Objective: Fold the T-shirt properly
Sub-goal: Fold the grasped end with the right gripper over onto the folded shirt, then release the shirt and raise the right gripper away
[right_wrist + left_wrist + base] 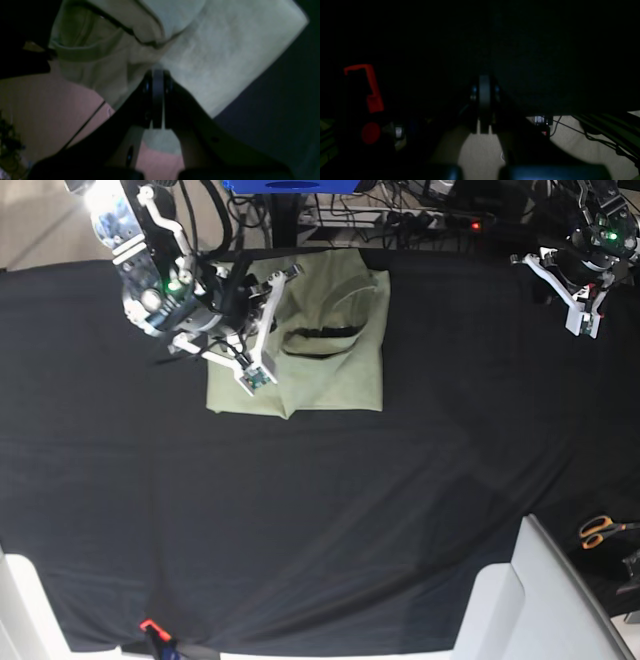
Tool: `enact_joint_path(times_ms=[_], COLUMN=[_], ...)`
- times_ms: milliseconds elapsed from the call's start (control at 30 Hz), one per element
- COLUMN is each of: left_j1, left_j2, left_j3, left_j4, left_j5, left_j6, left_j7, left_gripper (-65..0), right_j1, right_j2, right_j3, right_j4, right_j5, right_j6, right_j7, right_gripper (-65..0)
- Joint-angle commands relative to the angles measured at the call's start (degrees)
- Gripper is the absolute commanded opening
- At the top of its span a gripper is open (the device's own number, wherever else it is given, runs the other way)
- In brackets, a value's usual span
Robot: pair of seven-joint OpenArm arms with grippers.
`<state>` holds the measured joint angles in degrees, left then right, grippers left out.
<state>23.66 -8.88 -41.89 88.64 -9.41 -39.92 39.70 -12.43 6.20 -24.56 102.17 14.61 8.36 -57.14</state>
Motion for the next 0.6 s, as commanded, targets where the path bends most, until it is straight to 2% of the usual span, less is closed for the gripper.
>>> enact_joint_path(times_ms=[0, 167, 300, 567], left_j1=[0.0, 0.3, 0.5, 0.5], left_j2=[-0.9, -0.9, -0.9, -0.9], left_j3=[-0.2, -0.3, -0.2, -0.1], left_j4=[0.8, 0.8, 0.8, 0.8], left_j5=[-0.6, -0.6, -0.6, -0.6], left_j6=[-0.1, -0.1, -0.1, -0.1], left_j7=[-0.8, -0.8, -0.8, -0.8], left_gripper=[-65.0, -65.0, -65.0, -65.0], right_j1=[1.7, 5.5, 9.8, 19.4], right_j2=[-1.1, -2.2, -3.8, -10.5], right_j3=[0.2, 0.1, -3.0, -8.5], right_j4=[-0.8, -7.9, -11.8, -21.7], right_j5=[0.2, 0.2, 0.2, 0.1], right_j6=[0.1, 0.1, 0.1, 0.1], right_j7=[2.0, 3.8, 4.2, 4.6], right_gripper=[-64.8, -64.8, -64.8, -65.0])
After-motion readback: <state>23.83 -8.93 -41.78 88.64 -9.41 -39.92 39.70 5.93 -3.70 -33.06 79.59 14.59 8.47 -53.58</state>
